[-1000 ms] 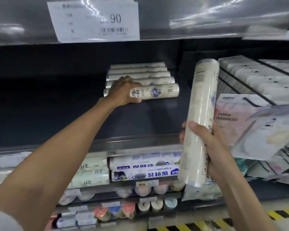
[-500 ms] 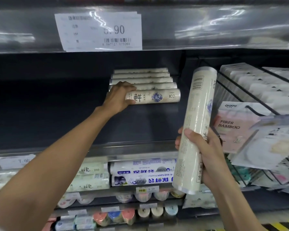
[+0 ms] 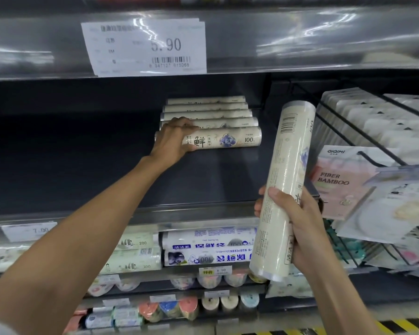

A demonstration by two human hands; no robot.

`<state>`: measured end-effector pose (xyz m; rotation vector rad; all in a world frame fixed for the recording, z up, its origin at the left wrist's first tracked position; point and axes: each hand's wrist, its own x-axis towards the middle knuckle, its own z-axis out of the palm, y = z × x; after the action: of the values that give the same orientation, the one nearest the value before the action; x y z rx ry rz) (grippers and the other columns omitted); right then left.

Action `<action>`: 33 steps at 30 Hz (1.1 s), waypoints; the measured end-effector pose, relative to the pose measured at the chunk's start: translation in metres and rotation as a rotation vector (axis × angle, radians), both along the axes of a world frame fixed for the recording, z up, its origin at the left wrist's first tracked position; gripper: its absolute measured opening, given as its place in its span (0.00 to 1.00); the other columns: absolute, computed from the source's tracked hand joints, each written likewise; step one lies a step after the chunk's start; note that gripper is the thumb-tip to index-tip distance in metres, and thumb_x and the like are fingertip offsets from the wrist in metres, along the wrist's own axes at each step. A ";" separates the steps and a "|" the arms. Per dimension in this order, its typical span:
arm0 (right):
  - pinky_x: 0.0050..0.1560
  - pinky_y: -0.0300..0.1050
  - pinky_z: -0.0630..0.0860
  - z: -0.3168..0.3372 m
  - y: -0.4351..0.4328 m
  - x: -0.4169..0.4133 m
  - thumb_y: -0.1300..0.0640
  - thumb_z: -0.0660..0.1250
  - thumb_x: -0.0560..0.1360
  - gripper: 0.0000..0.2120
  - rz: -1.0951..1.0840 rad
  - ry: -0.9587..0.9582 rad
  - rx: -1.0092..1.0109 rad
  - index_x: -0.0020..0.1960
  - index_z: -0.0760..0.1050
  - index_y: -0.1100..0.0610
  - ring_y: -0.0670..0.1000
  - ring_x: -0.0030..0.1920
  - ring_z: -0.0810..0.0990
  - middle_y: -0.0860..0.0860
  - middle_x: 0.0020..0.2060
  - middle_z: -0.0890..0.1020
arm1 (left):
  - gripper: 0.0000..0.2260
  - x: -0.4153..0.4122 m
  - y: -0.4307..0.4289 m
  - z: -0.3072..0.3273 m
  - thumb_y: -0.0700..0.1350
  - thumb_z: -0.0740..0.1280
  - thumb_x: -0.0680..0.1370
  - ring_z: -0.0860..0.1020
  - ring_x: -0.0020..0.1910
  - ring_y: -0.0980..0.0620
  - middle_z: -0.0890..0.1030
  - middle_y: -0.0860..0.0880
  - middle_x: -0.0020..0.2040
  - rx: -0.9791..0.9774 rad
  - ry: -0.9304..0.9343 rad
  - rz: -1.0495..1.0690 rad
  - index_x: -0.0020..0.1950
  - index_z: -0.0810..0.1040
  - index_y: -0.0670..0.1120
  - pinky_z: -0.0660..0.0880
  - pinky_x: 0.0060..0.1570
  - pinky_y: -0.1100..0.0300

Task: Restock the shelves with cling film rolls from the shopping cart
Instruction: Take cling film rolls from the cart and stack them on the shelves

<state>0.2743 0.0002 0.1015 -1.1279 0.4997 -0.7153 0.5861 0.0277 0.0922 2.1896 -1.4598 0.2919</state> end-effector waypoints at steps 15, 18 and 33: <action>0.41 0.46 0.77 0.032 -0.006 0.035 0.51 0.71 0.67 0.22 -0.074 0.008 0.046 0.57 0.73 0.55 0.47 0.38 0.79 0.50 0.40 0.79 | 0.24 -0.090 0.161 -0.038 0.53 0.50 0.82 0.79 0.53 0.41 0.80 0.40 0.54 0.052 -0.373 0.089 0.57 0.78 0.37 0.68 0.55 0.51; 0.47 0.47 0.78 0.041 0.000 0.055 0.52 0.69 0.70 0.23 -0.018 -0.074 0.110 0.62 0.70 0.59 0.48 0.43 0.78 0.51 0.44 0.79 | 0.22 -0.081 0.160 -0.047 0.50 0.49 0.82 0.79 0.51 0.42 0.80 0.41 0.54 0.069 -0.460 0.084 0.56 0.78 0.38 0.68 0.52 0.53; 0.55 0.48 0.75 0.043 -0.016 0.065 0.55 0.70 0.72 0.18 -0.148 -0.116 0.241 0.59 0.70 0.54 0.48 0.40 0.77 0.50 0.42 0.77 | 0.15 -0.078 0.159 -0.049 0.47 0.56 0.80 0.79 0.50 0.44 0.81 0.43 0.54 0.025 -0.530 0.064 0.55 0.78 0.40 0.68 0.50 0.56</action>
<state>0.3392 -0.0163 0.1443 -0.8257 0.5585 -0.8203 0.5085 0.1866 0.0435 2.2860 -1.6596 0.9383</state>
